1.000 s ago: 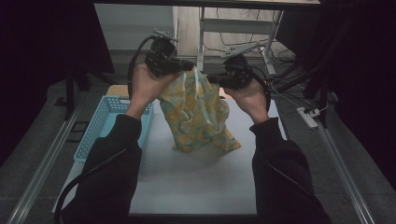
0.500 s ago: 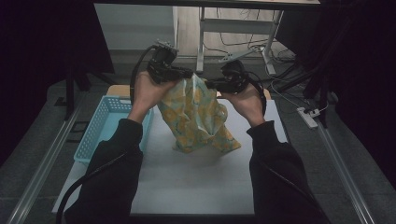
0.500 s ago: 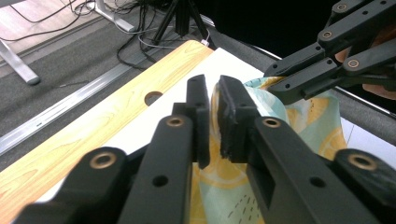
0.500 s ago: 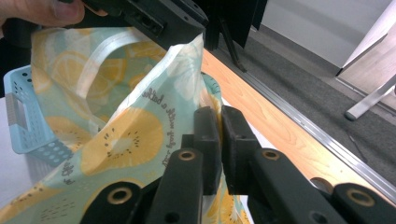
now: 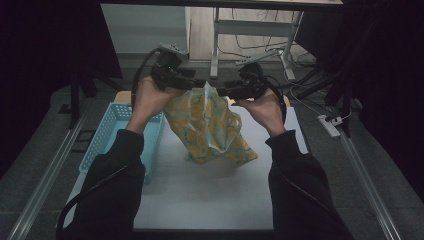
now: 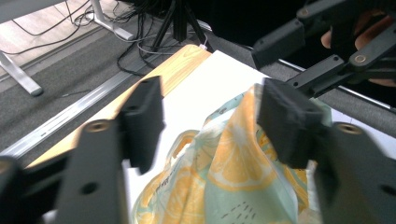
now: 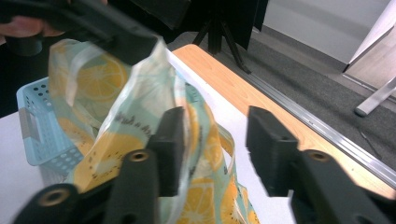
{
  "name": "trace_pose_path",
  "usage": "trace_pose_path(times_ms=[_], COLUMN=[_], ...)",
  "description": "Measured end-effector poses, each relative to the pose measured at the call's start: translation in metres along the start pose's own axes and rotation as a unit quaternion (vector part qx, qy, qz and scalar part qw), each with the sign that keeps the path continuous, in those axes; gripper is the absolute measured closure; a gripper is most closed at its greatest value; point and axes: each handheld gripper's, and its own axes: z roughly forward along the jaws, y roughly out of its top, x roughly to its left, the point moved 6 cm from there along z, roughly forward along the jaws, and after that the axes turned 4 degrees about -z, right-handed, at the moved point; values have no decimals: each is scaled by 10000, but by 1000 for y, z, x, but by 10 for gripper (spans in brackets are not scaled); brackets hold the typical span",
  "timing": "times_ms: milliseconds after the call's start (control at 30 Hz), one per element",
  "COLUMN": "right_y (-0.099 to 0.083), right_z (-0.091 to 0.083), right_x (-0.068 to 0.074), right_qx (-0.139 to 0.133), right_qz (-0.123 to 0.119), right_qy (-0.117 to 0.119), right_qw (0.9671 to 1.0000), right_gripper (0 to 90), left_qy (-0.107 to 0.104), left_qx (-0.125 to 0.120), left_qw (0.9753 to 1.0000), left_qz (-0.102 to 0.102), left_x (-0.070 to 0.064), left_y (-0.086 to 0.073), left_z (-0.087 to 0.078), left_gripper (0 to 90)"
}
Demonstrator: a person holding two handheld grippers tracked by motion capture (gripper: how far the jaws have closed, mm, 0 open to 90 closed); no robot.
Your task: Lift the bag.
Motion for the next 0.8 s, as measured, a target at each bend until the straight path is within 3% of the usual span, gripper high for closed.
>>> trace_pose_path(times_ms=[133, 467, 800], right_y=[1, -2, -13], right_z=[-1, -6, -7], right_x=[1, 2, 7], right_qx=[-33, -198, -172], right_qz=[49, 96, 109], right_qy=[34, -76, -84], right_qw=[10000, 9997, 9998], right_gripper=[454, 259, 171], left_qy=[30, 87, 140], left_qx=[59, 43, 168], left_qw=[10000, 9998, 9996], left_qz=[24, -200, -199], left_x=[0, 4, 9], left_y=[-4, -18, -41], left_z=[-5, -18, -25], left_gripper=[279, 92, 28])
